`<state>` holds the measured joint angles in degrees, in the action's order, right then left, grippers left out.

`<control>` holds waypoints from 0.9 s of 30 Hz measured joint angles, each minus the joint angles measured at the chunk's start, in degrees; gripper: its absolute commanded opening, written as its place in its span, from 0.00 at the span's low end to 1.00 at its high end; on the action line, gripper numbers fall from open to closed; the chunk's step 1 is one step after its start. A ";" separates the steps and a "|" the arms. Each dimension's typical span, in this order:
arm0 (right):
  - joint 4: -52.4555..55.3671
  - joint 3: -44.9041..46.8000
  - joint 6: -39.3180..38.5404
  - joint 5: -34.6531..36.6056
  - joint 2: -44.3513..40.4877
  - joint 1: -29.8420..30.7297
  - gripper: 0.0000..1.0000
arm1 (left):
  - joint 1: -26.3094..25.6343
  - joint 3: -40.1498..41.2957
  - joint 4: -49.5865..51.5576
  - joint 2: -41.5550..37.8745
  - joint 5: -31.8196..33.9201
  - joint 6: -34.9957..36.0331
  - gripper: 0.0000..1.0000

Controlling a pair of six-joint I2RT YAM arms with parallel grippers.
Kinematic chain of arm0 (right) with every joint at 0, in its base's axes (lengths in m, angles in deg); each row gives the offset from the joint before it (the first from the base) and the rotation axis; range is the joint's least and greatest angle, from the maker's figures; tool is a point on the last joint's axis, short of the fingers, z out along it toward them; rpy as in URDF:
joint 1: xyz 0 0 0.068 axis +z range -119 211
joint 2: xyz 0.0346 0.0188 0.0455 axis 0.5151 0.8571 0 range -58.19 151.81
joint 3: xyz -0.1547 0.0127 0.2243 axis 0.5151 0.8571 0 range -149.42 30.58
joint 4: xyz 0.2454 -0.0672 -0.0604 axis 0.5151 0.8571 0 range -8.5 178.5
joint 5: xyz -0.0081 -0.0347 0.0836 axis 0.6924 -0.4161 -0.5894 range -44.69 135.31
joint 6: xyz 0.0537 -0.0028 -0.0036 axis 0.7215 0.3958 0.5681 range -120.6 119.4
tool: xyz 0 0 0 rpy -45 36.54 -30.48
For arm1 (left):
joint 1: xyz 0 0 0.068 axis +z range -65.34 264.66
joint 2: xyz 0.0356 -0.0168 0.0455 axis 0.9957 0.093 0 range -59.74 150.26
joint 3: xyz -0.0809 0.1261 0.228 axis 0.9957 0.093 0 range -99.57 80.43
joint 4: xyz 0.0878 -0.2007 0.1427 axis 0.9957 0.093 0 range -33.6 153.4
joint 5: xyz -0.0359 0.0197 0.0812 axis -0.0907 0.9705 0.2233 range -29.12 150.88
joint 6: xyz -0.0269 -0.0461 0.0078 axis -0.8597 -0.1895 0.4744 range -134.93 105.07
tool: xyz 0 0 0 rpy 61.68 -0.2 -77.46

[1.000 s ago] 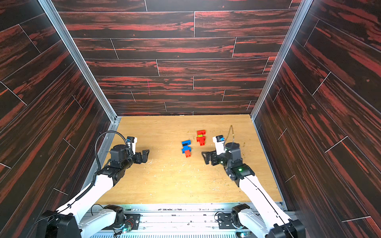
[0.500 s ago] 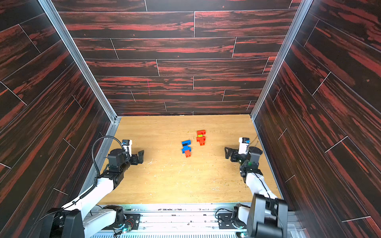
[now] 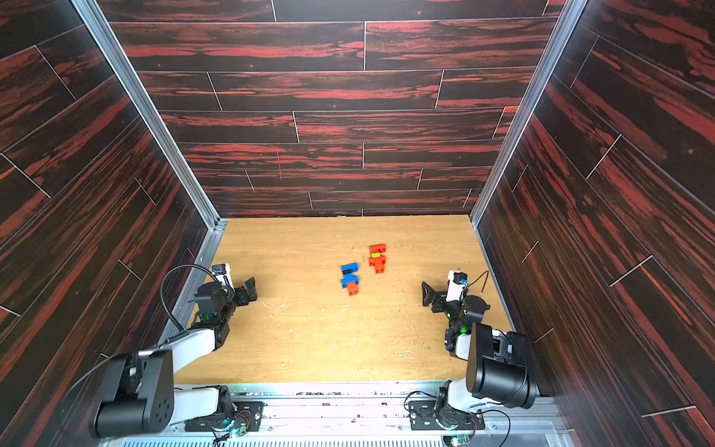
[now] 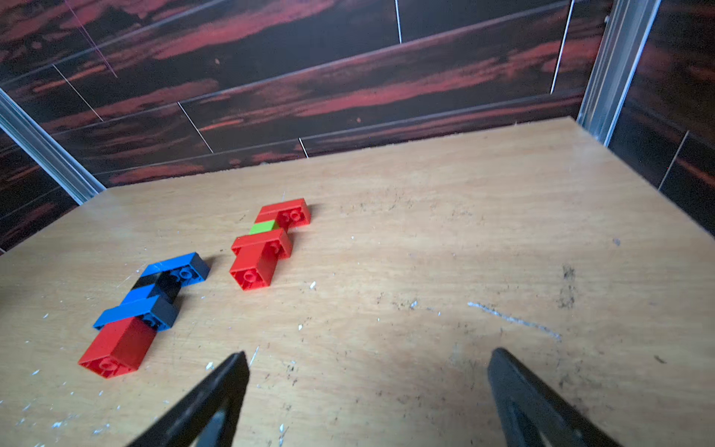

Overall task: Assemble the letter f with lego
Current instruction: Reset both arms

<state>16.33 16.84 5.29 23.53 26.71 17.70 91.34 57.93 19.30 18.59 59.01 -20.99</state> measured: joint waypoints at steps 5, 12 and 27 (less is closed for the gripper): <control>-2.01 -0.09 -0.13 1.62 0.02 0.66 0.98 | 0.87 -0.85 -3.54 6.14 -1.09 -0.81 0.99; -0.63 -2.99 -1.73 9.57 3.45 5.60 0.98 | 0.46 -0.85 -7.80 9.03 -1.90 -0.57 1.00; 0.87 -3.04 -2.75 13.68 3.56 6.01 0.98 | 0.17 -0.85 -10.16 10.38 -1.33 -0.37 1.00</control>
<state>17.20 13.80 2.54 37.21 30.28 23.71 91.51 57.08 9.13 28.97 57.68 -21.36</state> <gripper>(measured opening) 0.985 0.997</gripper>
